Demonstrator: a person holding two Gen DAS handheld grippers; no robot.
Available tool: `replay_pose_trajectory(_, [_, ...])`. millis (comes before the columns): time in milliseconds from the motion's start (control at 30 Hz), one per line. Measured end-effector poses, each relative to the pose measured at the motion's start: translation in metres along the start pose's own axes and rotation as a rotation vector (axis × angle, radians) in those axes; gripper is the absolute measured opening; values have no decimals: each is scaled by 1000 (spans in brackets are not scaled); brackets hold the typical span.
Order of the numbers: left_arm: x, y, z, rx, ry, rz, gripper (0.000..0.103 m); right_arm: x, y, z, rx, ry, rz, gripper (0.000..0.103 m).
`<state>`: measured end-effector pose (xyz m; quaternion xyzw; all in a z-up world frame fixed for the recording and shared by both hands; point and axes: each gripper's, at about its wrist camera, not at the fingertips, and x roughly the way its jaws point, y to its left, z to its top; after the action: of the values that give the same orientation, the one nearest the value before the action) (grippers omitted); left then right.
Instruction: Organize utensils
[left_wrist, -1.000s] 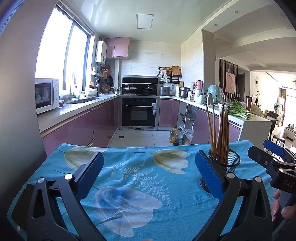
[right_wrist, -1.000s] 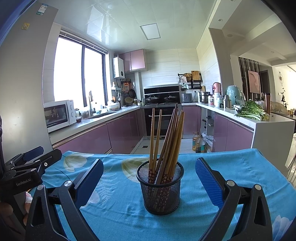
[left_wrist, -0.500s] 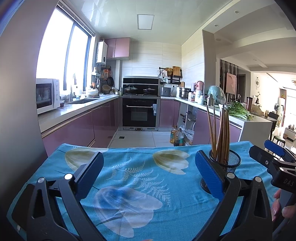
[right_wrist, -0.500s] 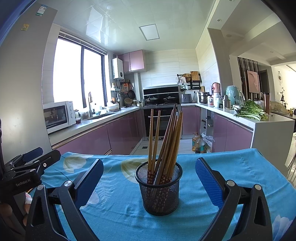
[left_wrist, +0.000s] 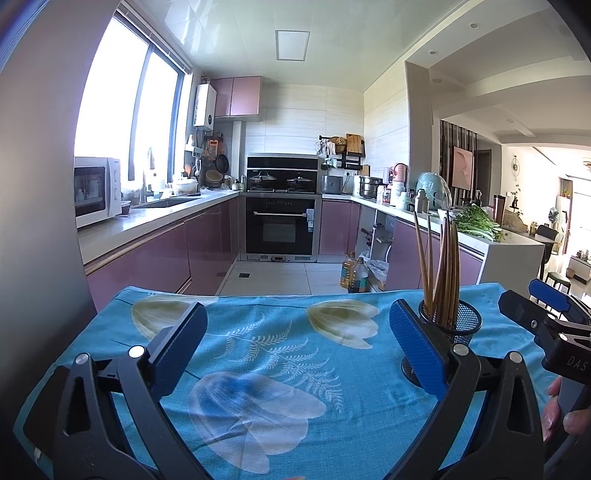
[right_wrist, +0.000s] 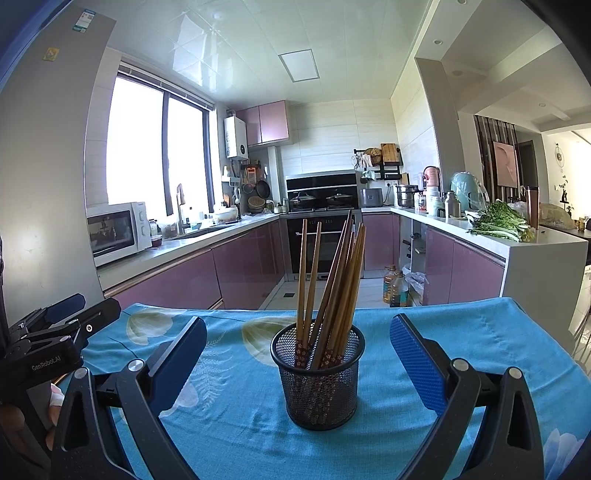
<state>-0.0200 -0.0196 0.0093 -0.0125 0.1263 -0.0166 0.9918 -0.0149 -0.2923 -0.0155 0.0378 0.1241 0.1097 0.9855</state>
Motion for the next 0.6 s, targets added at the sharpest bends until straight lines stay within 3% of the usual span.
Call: replay_pose_trajectory(600, [-3, 0, 0, 1, -5, 8, 97, -1, 2, 2, 3, -6, -6, 96])
